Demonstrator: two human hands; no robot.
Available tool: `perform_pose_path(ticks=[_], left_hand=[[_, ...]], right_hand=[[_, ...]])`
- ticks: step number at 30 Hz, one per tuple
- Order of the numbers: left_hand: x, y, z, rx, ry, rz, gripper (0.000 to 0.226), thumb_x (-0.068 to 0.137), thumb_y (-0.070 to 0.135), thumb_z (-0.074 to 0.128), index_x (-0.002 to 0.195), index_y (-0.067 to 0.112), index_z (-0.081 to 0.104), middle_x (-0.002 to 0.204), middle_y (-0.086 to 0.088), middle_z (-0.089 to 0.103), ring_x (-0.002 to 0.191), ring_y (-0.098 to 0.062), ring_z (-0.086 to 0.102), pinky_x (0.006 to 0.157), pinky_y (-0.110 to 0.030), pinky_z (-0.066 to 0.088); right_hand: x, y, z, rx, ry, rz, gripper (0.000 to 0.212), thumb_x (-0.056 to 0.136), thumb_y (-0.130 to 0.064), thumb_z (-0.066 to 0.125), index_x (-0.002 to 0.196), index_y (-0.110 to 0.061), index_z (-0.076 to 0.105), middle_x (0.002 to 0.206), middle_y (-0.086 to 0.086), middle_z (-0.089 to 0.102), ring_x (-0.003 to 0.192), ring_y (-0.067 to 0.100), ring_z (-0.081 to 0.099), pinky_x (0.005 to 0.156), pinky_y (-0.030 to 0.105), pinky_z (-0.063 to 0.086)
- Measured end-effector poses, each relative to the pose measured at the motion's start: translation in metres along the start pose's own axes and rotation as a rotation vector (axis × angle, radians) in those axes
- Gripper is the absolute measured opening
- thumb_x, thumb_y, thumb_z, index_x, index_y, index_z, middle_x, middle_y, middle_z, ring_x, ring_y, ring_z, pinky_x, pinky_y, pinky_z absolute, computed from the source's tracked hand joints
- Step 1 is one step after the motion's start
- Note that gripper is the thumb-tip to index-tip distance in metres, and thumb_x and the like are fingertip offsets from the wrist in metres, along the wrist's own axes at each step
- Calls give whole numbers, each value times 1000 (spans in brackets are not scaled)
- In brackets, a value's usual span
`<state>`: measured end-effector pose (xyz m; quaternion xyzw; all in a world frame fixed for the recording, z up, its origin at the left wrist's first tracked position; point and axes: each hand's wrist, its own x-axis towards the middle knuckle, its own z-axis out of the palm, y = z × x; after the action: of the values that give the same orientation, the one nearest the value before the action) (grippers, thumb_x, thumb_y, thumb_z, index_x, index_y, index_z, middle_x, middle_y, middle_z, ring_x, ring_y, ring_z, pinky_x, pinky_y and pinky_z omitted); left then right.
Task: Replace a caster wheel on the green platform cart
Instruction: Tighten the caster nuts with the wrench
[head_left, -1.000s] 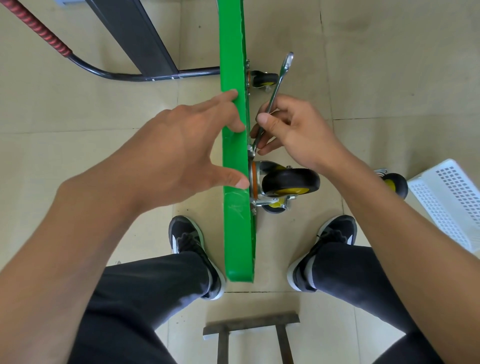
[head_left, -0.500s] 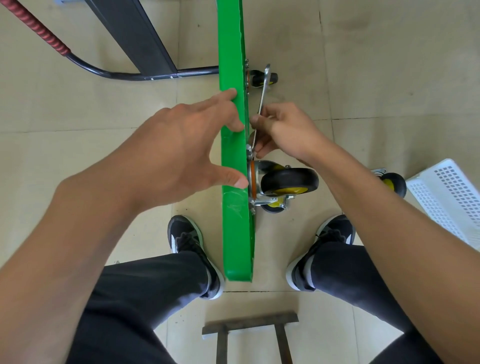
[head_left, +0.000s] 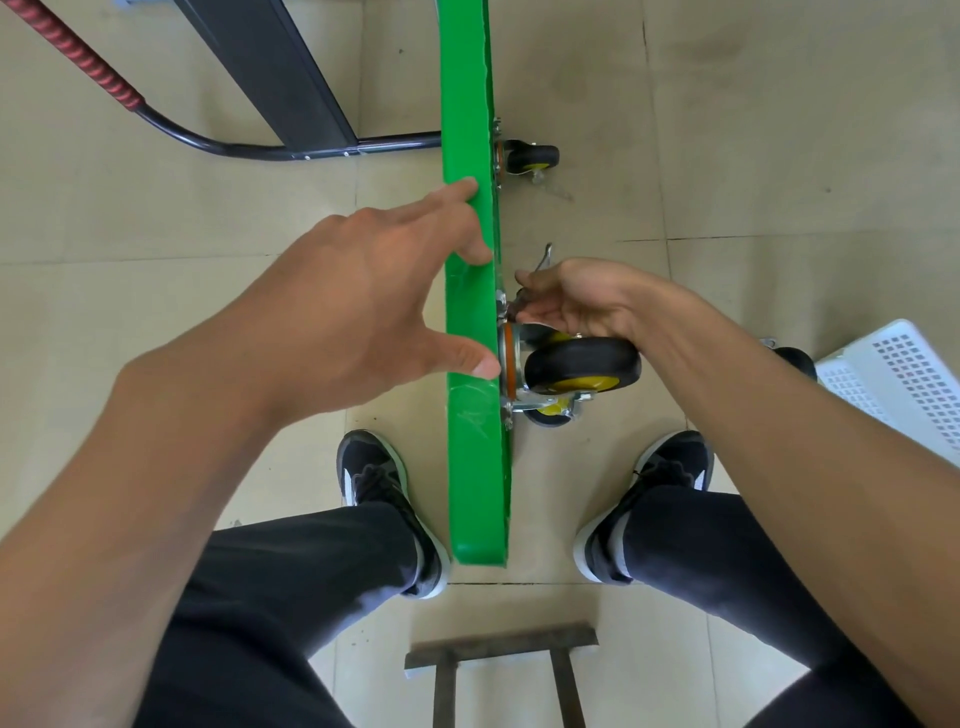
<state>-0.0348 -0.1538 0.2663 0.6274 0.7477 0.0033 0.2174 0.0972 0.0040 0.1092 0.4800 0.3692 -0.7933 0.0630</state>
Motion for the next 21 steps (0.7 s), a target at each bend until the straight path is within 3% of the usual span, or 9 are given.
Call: perform_pose_path(ticks=[2,5,8,11,16,21], left_hand=[[0,0,0,4,-6,-5,77,59,71,66,125,34,50,163,21,16,127,-27,52,93,-36,39],[0,0,1,7,-12,-9,75,63,69,70,126,35,48,163,22,14,130,-26,50,93,-33,38],[1,0,1,21,-7,-6,75,63,69,69,127,35,48,163,21,14,129,-26,50,93,-34,37],[1,1,0,59,-5,-7,78,61,71,66,127,35,48,163,20,15,126,-27,52,91,-35,38],[2,2,1,79,44,-12,75,64,69,69,127,34,50,161,19,25,122,-28,55,88,-36,39],[4,-1,-1,34,105,13,57,70,60,73,118,32,57,158,19,31,129,-28,53,96,-40,42]], right_hand=[[-4,1,0,34,39,-51,19,104,-16,51,92,-2,55,63,12,70,52,15,69,53,21,58],[-13,0,-1,22,164,-289,19,105,-16,52,98,1,54,74,21,66,53,21,68,53,27,58],[-28,-2,-1,-145,219,-542,15,105,-18,51,95,-9,56,88,28,68,62,27,68,62,37,60],[-43,-4,6,-318,214,-701,12,105,-16,51,94,-12,55,89,28,69,65,31,69,64,43,62],[-52,-3,16,-453,176,-803,9,103,-9,52,95,-10,56,86,27,69,63,31,69,62,44,62],[-50,-3,16,-442,161,-793,14,103,-8,51,92,-13,56,85,24,69,62,29,68,64,45,62]])
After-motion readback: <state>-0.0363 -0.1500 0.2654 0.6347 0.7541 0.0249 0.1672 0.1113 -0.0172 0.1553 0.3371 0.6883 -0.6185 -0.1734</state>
